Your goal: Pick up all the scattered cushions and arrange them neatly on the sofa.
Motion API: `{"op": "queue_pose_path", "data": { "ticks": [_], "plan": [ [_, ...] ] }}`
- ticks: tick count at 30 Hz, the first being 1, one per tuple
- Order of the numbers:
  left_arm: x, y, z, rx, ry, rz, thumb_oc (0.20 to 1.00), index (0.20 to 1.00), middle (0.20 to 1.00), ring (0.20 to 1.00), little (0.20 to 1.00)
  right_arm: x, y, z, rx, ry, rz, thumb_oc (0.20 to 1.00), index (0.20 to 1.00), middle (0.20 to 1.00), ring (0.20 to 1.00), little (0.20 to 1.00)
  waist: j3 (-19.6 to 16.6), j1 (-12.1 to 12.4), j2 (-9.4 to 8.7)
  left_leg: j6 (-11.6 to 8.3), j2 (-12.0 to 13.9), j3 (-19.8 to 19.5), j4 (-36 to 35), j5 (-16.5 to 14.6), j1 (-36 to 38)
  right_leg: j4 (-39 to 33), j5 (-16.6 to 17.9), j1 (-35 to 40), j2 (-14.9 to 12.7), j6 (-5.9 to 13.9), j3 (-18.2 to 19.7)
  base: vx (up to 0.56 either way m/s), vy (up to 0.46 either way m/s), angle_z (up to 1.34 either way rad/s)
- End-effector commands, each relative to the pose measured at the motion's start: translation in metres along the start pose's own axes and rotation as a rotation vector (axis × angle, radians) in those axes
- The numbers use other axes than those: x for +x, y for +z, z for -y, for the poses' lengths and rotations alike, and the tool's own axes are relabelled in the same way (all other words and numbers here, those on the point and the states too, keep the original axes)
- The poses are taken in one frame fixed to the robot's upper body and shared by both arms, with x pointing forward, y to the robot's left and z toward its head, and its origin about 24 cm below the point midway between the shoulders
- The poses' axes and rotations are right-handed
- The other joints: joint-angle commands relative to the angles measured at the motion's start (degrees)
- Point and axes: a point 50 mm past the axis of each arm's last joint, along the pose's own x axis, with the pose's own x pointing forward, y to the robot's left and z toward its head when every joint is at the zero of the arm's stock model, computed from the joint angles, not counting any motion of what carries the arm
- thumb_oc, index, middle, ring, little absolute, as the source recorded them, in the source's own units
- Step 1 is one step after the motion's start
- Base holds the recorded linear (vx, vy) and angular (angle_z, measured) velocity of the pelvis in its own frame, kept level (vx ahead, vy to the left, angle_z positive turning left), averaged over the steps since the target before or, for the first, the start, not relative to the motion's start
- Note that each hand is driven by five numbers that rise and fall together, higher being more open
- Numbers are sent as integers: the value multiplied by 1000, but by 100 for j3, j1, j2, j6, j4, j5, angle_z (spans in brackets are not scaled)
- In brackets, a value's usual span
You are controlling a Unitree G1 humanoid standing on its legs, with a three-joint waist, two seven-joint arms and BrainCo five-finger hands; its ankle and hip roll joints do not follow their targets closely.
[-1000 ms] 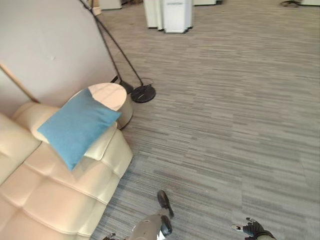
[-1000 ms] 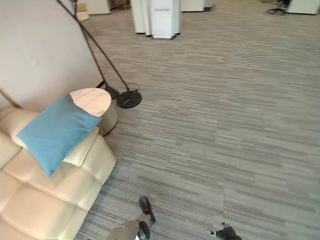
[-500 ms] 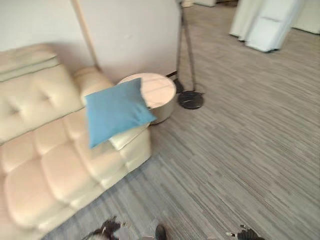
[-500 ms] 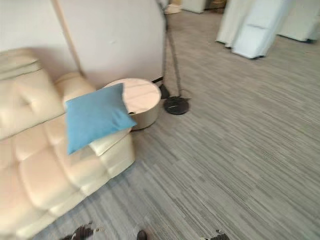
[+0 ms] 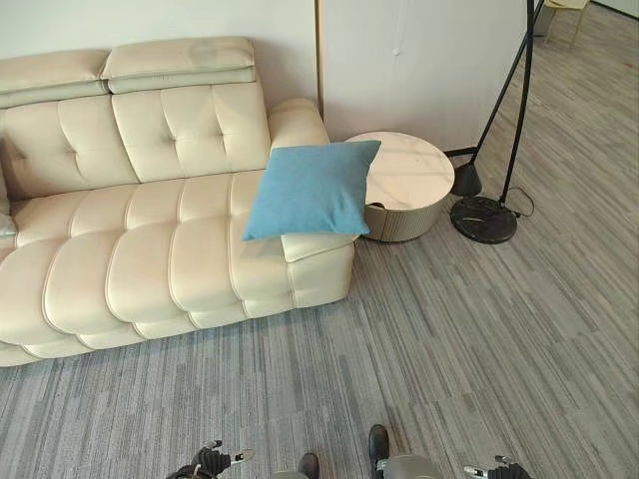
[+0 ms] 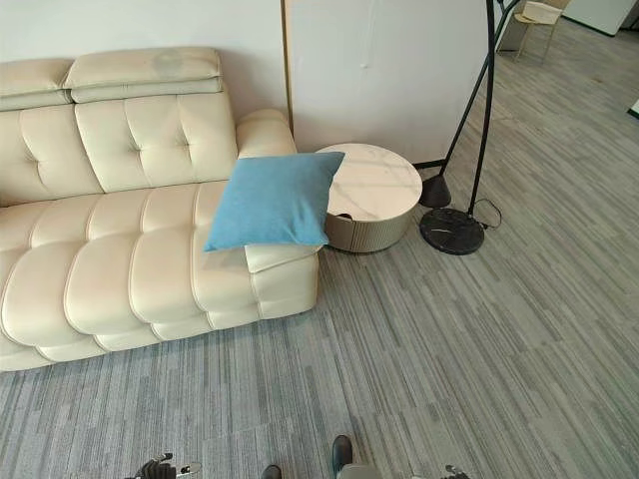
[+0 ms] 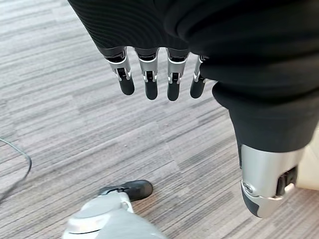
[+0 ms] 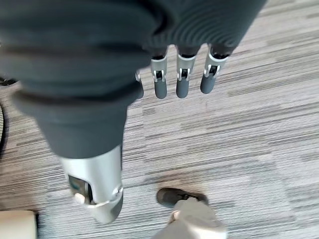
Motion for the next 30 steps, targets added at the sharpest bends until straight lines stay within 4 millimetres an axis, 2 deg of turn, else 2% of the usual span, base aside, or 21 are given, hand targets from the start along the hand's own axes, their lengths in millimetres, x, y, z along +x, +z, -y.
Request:
{"op": "queue_pose_path", "data": {
  "ticks": [1, 3, 4, 5, 7, 8, 9, 10, 11, 12, 13, 16, 19, 22, 23, 26, 27, 29, 30],
  "plan": [
    [2, 14, -8, -4, 19, 47, 1000, 1000, 1000, 1000, 1000, 1, 5, 4, 13, -4, 23, 1000, 1000, 1000, 1000, 1000, -160, -111, -162, -142, -458, -99, 701, -618, 170, -399, 280, -418, -205, 399, -40, 341, -239, 31],
    [2, 13, -7, -24, 13, 46, 1000, 1000, 1000, 1000, 1000, 1, 9, 4, 19, 3, 38, 1000, 1000, 1000, 1000, 1000, -177, -102, -138, -358, -434, 50, 1397, -374, -25, -385, 126, -190, -181, 305, -71, 224, -158, 35],
    [2, 13, -7, -24, 13, 46, 1000, 1000, 1000, 1000, 1000, 1, 9, 4, 19, 3, 38, 1000, 1000, 1000, 1000, 1000, -176, -105, -134, -358, -432, 49, 1423, -388, -37, -384, 125, -191, -178, 305, -74, 159, -128, 26],
    [2, 16, -8, -38, 14, 59, 1000, 1000, 1000, 1000, 1000, 2, 15, 5, 18, 3, 56, 1000, 1000, 1000, 1000, 1000, -87, -52, -173, -594, -492, 182, 2381, 41, -500, -335, -3, -8, -233, 204, -81, 136, -116, 7],
    [2, 20, -9, -54, 19, 74, 1000, 1000, 1000, 1000, 1000, 2, 21, 5, 10, 1, 70, 1000, 1000, 1000, 1000, 1000, -10, 9, -210, -688, -481, 451, 3131, 249, -892, -271, -147, 126, -259, 92, -95, 160, -146, 7],
    [2, 21, -9, -60, 20, 78, 1000, 1000, 1000, 1000, 1000, 2, 21, 6, 6, 1, 68, 1000, 1000, 1000, 1000, 1000, 10, 38, -229, -687, -416, 626, 3389, 255, -1041, -243, -226, 199, -286, 56, -100, 165, -132, 2],
    [2, 20, -8, -68, 20, 78, 1000, 1000, 1000, 1000, 1000, 3, 20, 6, 4, -1, 63, 1000, 1000, 1000, 1000, 1000, 20, 56, -248, -637, -295, 825, 3429, 238, -1163, -232, -314, 277, -320, 26, -137, 121, -81, -2],
    [2, 20, -8, -68, 20, 78, 1000, 1000, 1000, 1000, 1000, 3, 20, 6, 4, -1, 63, 1000, 1000, 1000, 1000, 1000, 24, 60, -240, -637, -285, 827, 3448, 224, -1167, -229, -316, 279, -311, 25, -135, 205, -71, 30],
    [2, 17, -6, -69, 14, 67, 1000, 1000, 1000, 1000, 1000, 2, 17, 7, 7, -3, 51, 1000, 1000, 1000, 1000, 1000, 6, 110, -256, -488, 40, 1223, 3058, 78, -1351, -245, -496, 466, -377, 0, -259, 298, -33, 46],
    [2, 15, -5, -55, 8, 58, 1000, 1000, 1000, 1000, 1000, 2, 15, 8, 9, -10, 45, 1000, 1000, 1000, 1000, 1000, -15, 142, -247, -398, 225, 1394, 2194, -76, -1415, -250, -619, 558, -387, 33, -365, 301, -34, 64],
    [2, 15, -5, -54, 8, 58, 1000, 1000, 1000, 1000, 1000, 2, 15, 8, 9, -10, 45, 1000, 1000, 1000, 1000, 1000, 4, 146, -253, -396, 218, 1400, 2172, -73, -1380, -252, -624, 582, -395, 36, -361, 247, 17, 50],
    [2, 17, -3, -47, 7, 61, 1000, 1000, 1000, 1000, 1000, 2, 17, 9, -19, -21, 53, 1000, 1000, 1000, 1000, 1000, 47, 203, -51, -527, 514, 1286, 652, 750, -1482, -255, -857, 804, -240, 49, -511, 257, 66, 31],
    [2, 21, -2, -50, 10, 71, 1000, 1000, 1000, 1000, 1000, 3, 20, 12, -42, -34, 61, 1000, 1000, 1000, 1000, 1000, 108, 269, -68, -623, 737, 1613, -202, 933, -1770, -305, -1042, 1115, -263, 89, -627, 309, 86, 27],
    [1, 12, 0, -62, 3, 45, 1000, 1000, 1000, 1000, 1000, 2, 18, 11, -51, -28, 59, 1000, 1000, 1000, 1000, 1000, 46, 329, -26, -644, 914, 1830, -342, 946, -1827, -387, -1135, 1394, -211, 181, -587, 380, 166, 5],
    [0, 5, 0, -63, 4, 24, 1000, 1000, 1000, 1000, 1000, 2, 13, 7, -71, -18, 45, 1000, 1000, 1000, 1000, 1000, -54, 368, 30, -711, 930, 1721, -342, 1261, -1802, -414, -1208, 1506, -182, 188, -503, 320, 147, 2],
    [0, 0, -2, -69, 13, 6, 1000, 1000, 1000, 1000, 1000, 2, 11, 2, -81, -2, 34, 1000, 1000, 1000, 1000, 1000, -156, 447, -10, -664, 850, 1726, -273, 1370, -1730, -355, -1264, 1581, -301, 244, -418, 424, 241, -32],
    [-1, -4, -4, -37, 10, -13, 1000, 1000, 1000, 1000, 1000, 1, 9, -7, -96, 32, 28, 1000, 1000, 1000, 1000, 1000, -326, 503, -173, -478, 612, 1794, -124, 1235, -1600, 236, -1246, 1470, -603, 446, -356, 644, 428, -33],
    [0, -3, -4, -30, 6, -10, 1000, 1000, 1000, 1000, 1000, 1, 11, -9, -102, 40, 34, 1000, 1000, 1000, 1000, 1000, -332, 501, -206, -414, 537, 1818, -103, 1139, -1545, 542, -1213, 1372, -655, 498, -360, 370, 296, -9],
    [0, 1, -6, -13, 8, -3, 1000, 1000, 1000, 1000, 1000, 1, 16, -12, -93, 48, 50, 1000, 1000, 1000, 1000, 1000, -301, 454, -244, -243, 370, 1866, -87, 933, -1395, 1376, -861, 972, -792, 623, -313, 162, 217, 5]
  ]
}}
